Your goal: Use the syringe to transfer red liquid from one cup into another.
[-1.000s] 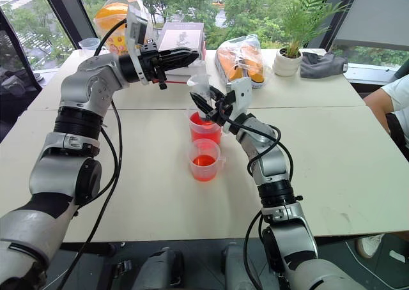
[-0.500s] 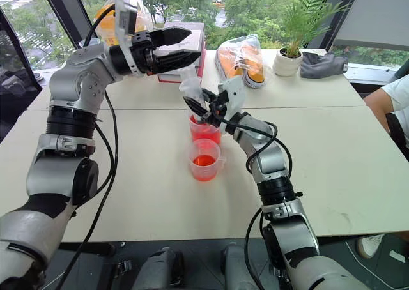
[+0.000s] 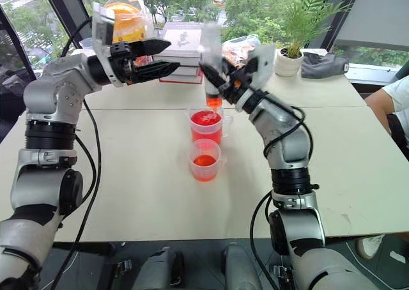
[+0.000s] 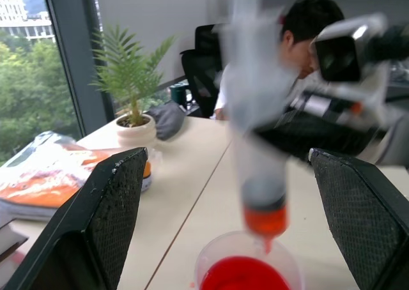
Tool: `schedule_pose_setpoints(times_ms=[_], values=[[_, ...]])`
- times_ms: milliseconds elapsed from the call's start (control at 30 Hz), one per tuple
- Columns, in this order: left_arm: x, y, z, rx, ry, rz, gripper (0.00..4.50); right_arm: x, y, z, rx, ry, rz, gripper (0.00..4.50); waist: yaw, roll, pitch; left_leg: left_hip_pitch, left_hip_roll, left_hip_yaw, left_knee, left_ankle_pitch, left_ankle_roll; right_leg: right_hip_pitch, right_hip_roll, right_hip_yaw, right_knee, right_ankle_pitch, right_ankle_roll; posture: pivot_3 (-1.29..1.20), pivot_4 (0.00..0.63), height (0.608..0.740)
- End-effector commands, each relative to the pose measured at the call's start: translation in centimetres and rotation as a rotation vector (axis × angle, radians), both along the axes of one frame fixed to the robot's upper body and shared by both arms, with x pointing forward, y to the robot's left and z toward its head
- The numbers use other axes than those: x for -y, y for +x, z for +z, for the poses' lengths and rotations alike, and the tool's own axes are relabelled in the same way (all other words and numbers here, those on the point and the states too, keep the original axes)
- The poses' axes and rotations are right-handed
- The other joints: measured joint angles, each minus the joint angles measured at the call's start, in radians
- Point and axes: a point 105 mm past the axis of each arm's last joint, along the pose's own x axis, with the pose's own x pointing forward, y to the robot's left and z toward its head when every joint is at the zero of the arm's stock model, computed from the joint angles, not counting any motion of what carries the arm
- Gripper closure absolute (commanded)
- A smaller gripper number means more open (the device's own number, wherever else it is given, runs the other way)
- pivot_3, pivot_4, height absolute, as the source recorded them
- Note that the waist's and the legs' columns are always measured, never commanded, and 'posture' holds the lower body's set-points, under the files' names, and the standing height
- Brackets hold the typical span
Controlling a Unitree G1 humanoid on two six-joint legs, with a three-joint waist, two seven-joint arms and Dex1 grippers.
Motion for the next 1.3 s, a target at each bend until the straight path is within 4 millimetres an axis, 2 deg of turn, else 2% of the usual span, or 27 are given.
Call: schedule_pose_setpoints(times_ms=[33, 200, 467, 733, 867, 1000, 1100, 1300], values=[[-0.2, -0.9, 1.3, 0.047, -0.029, -0.008, 0.33, 0.2, -3.3, 1.8, 0.045, 0.043, 0.09, 3.12, 0.001, 0.0, 0.0, 0.0, 0.0, 0.0, 0.0, 0.0, 0.0, 0.0, 0.0, 0.0, 0.0, 0.0, 0.0, 0.0, 0.15, 0.74], [0.3, -1.4, 1.2, 0.038, -0.031, -0.04, 0.33, -0.7, -5.0, -1.6, -0.037, 0.01, 0.129, 3.12, 0.002, 0.0, 0.0, 0.001, 0.0, 0.0, 0.0, 0.0, 0.0, 0.001, 0.0, 0.0, 0.0, 0.0, 0.0, 0.0, 0.15, 0.74], [2.0, -3.1, 1.6, 0.004, -0.026, -0.169, 0.33, -1.7, -5.0, -7.4, -0.103, -0.114, 0.095, 3.12, -0.001, 0.0, 0.0, 0.001, 0.0, 0.0, 0.001, 0.0, 0.0, 0.001, 0.0, 0.0, 0.0, 0.0, 0.0, 0.0, 0.15, 0.74], [3.7, -5.1, 1.4, -0.013, -0.003, -0.313, 0.33, -1.8, -4.7, -8.3, -0.09, -0.154, 0.069, 3.12, 0.001, 0.0, 0.0, 0.001, 0.0, 0.0, 0.001, 0.0, 0.0, 0.001, 0.0, 0.0, 0.0, 0.0, 0.0, 0.0, 0.15, 0.74], [4.8, -4.9, 1.0, -0.012, 0.0, -0.319, 0.33, -1.9, -4.7, -8.4, -0.086, -0.163, 0.069, 3.12, 0.002, 0.0, 0.0, 0.001, 0.0, 0.0, 0.001, 0.0, 0.0, 0.001, 0.0, 0.0, 0.0, 0.0, 0.0, 0.0, 0.15, 0.74], [6.1, -3.8, 0.6, -0.029, -0.032, -0.29, 0.33, -2.2, -4.7, -8.3, -0.075, -0.179, 0.075, 3.12, 0.003, 0.0, 0.0, 0.001, 0.0, 0.0, 0.001, 0.0, 0.0, 0.001, 0.0, 0.0, 0.0, 0.0, 0.0, 0.0, 0.15, 0.74], [6.2, -3.5, 0.9, -0.031, -0.056, -0.284, 1.23, -2.2, -4.7, -8.2, -0.074, -0.179, 0.073, 3.12, 0.0, 0.0, 0.0, 0.001, -0.001, 0.0, 0.002, 0.0, 0.0, 0.001, 0.001, 0.0, 0.0, 0.0, 0.0, 0.0, 0.15, 0.74], [6.4, -3.7, 0.6, -0.036, -0.049, -0.301, 4.31, -2.4, -4.8, -8.2, -0.073, -0.184, 0.08, 3.12, 0.001, 0.0, 0.0, 0.001, 0.0, -0.001, 0.001, 0.0, 0.0, 0.001, 0.001, 0.0, 0.0, 0.0, 0.0, 0.0, 0.15, 0.74]])
